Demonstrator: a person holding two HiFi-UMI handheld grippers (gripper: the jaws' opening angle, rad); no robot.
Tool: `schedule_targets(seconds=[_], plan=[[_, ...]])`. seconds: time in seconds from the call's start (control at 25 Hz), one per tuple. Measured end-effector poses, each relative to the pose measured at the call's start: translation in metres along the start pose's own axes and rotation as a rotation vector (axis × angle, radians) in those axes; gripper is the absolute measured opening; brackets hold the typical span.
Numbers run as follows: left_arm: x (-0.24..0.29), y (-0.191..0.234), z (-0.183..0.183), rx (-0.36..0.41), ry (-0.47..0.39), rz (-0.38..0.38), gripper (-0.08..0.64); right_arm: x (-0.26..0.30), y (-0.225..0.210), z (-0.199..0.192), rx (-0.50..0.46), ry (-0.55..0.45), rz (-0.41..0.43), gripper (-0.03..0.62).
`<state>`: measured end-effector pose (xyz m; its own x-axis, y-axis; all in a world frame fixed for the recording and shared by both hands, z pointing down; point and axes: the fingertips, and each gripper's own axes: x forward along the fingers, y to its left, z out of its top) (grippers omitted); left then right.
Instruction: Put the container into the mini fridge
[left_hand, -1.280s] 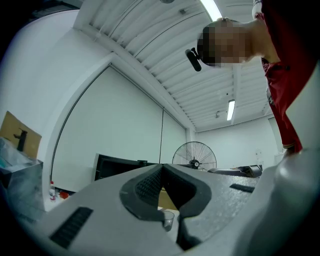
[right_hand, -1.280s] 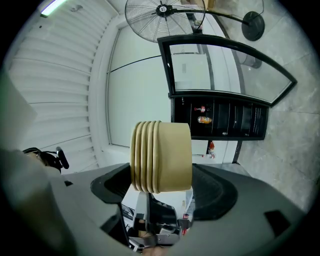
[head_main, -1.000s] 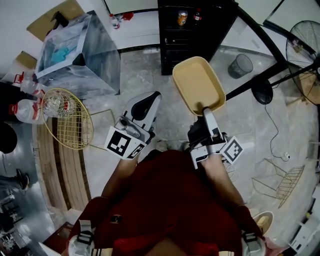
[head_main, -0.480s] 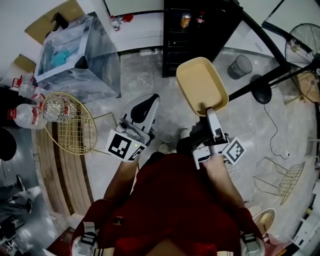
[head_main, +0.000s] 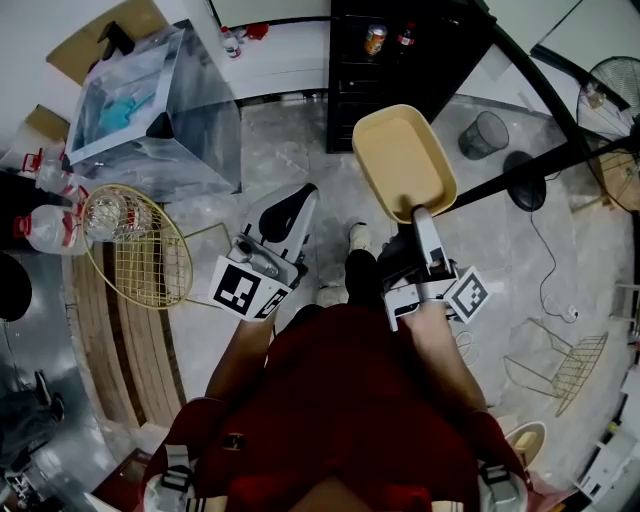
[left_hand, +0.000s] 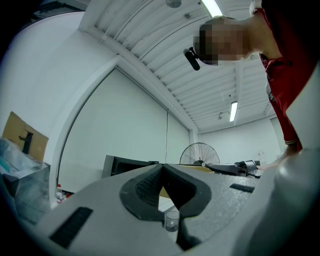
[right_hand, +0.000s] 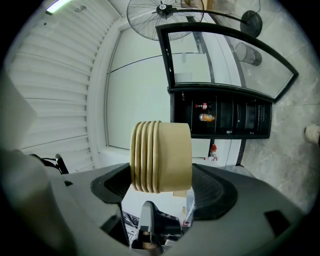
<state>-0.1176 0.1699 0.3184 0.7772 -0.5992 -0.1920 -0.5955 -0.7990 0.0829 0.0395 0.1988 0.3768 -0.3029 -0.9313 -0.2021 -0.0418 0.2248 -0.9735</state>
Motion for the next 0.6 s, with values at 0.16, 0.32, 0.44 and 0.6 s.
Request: schedule_targets(seconds=[0.16, 0.32, 0.44, 0.6], plan=[[0.018, 0.015, -0.001, 0.014, 0.007, 0.009, 0.006, 0.019, -0.007, 0.016, 0.011, -0.006, 0.007, 0.377], [0.044, 0.028, -0.006, 0.022, 0.019, 0.008, 0.006, 0.039, -0.017, 0.033, 0.025, -0.009, 0.006, 0.377], [0.068, 0.039, -0.010, 0.027, 0.027, 0.007, 0.006, 0.057, -0.026, 0.050, 0.027, -0.006, 0.005, 0.377], [0.100, 0.062, -0.015, 0.034, 0.038, 0.007, 0.006, 0.086, -0.036, 0.071, 0.034, -0.007, 0.008, 0.377]])
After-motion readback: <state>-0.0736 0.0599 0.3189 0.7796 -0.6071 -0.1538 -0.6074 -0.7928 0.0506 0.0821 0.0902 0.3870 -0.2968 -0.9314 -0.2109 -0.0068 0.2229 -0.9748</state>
